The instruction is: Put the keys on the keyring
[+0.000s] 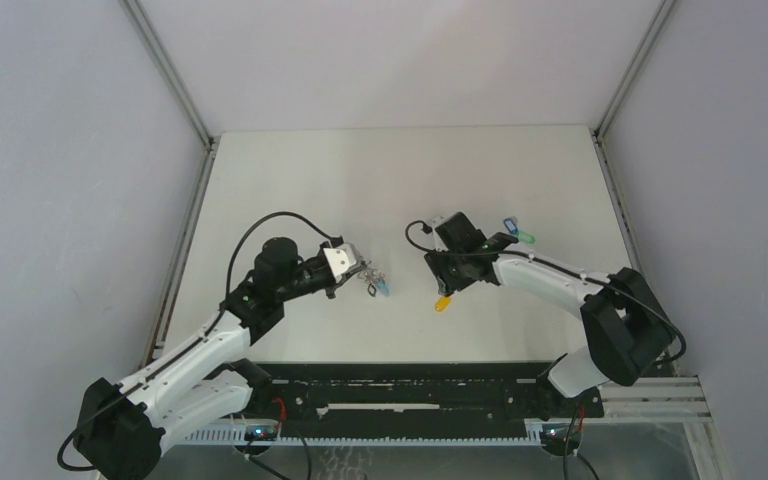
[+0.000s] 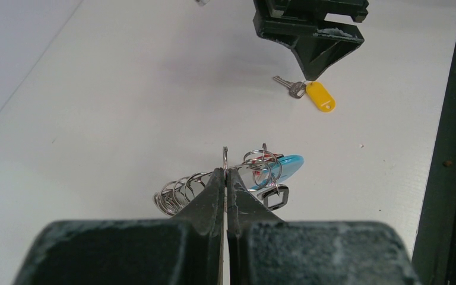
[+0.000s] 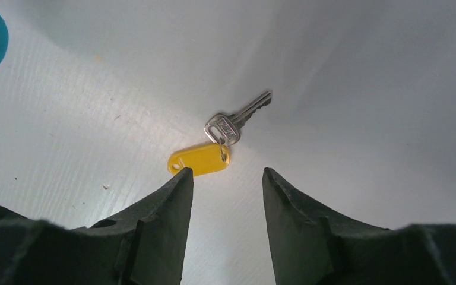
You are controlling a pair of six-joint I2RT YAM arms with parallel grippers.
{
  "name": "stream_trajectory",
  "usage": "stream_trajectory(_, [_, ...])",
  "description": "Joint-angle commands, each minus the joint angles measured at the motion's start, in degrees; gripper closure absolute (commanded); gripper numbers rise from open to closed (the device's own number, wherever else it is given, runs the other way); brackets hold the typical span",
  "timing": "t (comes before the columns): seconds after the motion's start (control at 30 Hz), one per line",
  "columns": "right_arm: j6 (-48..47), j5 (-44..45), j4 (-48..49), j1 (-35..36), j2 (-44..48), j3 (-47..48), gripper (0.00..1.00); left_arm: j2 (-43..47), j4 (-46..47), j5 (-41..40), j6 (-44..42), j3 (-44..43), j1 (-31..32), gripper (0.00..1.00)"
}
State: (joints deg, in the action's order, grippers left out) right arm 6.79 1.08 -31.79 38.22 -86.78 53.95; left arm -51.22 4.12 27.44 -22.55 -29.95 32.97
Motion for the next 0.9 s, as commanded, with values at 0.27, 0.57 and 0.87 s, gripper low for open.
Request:
stream_trajectory(0.27, [6.3,0.1,12.9,0.1,6.3,-8.3,0.61,0.4,3.1,2.3,1.2,-0.1,-0.2,1.0])
stream_trajectory(0.57, [7.6,4.4,19.2,3.0,6.4,-12.8,0.71,0.4,3.1,2.6,1.3,-0.1,-0.2,1.0])
stream_trajectory(0.87, [7.6,6.1,19.7,3.6,5.1,-13.1,0.77,0.3,3.1,2.7,1.4,-0.1,-0.2,1.0])
